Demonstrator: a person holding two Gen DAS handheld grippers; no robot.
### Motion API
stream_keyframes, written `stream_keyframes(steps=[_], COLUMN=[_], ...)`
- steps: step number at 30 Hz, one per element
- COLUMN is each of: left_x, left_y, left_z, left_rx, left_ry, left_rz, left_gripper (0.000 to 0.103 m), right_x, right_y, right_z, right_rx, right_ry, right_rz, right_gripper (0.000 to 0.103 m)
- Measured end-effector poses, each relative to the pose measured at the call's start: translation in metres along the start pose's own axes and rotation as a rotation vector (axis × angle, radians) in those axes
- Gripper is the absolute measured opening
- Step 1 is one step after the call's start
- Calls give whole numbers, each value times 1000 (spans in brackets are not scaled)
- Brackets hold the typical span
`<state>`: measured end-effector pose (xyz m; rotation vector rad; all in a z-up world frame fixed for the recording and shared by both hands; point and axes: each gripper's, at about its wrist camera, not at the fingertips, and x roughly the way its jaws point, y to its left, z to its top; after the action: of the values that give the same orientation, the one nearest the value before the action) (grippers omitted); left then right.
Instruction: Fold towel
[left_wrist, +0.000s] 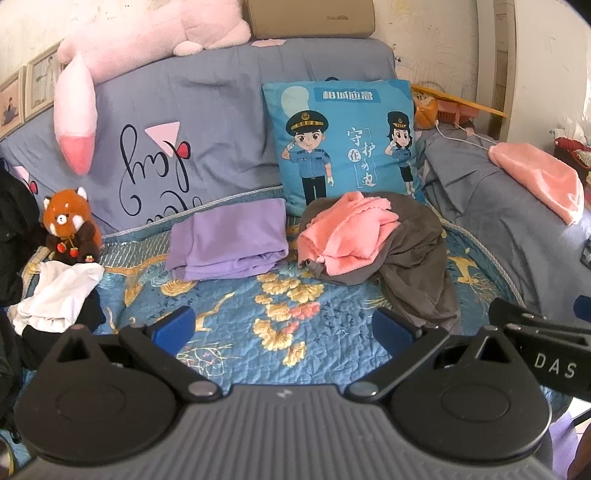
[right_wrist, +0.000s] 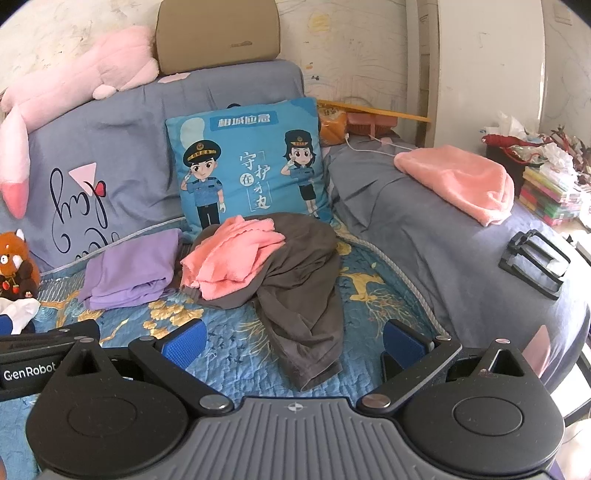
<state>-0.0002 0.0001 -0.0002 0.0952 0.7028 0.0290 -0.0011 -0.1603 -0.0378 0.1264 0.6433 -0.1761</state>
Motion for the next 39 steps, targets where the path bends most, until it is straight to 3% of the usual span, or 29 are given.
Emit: stream_keyframes(steps=[39], left_x=[1], left_y=[5], left_z=[-2], left_rx=[-7], left_ry=[21], left_rz=[14], left_gripper=[103], right_x=[-1], right_y=[1], right_z=[-1], right_rx=[6], right_ry=[14], right_rz=[3], right_gripper=[103])
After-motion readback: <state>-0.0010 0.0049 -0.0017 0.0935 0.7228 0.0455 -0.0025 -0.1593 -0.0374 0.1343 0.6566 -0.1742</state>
